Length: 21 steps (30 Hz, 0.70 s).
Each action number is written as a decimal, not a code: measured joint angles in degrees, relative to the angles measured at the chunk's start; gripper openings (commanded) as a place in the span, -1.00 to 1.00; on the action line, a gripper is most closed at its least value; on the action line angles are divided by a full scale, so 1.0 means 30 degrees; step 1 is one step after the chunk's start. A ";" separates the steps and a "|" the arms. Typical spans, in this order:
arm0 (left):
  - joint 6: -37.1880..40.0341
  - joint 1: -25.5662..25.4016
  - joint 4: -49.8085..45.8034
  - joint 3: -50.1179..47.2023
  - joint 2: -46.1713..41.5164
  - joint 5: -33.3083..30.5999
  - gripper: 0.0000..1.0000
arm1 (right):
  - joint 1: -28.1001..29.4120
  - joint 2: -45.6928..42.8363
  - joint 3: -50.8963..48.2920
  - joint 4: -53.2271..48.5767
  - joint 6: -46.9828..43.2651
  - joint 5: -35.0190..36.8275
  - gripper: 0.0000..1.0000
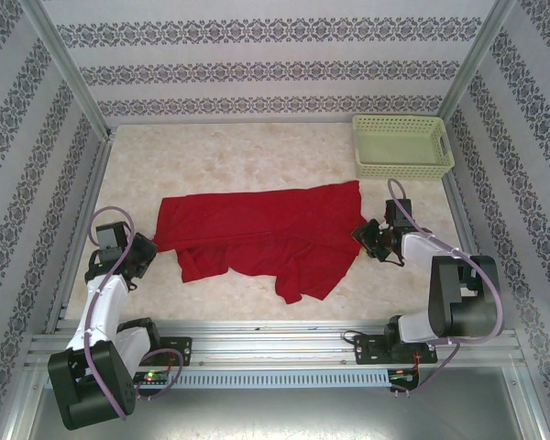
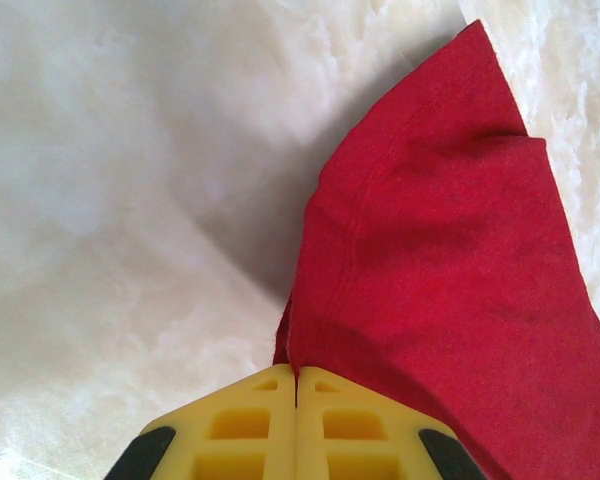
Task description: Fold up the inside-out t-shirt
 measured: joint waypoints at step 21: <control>0.0080 0.0000 -0.0007 0.0386 0.0138 0.0007 -1.00 | 0.0313 0.1348 0.3417 -0.1843 -0.3118 0.2747 -0.30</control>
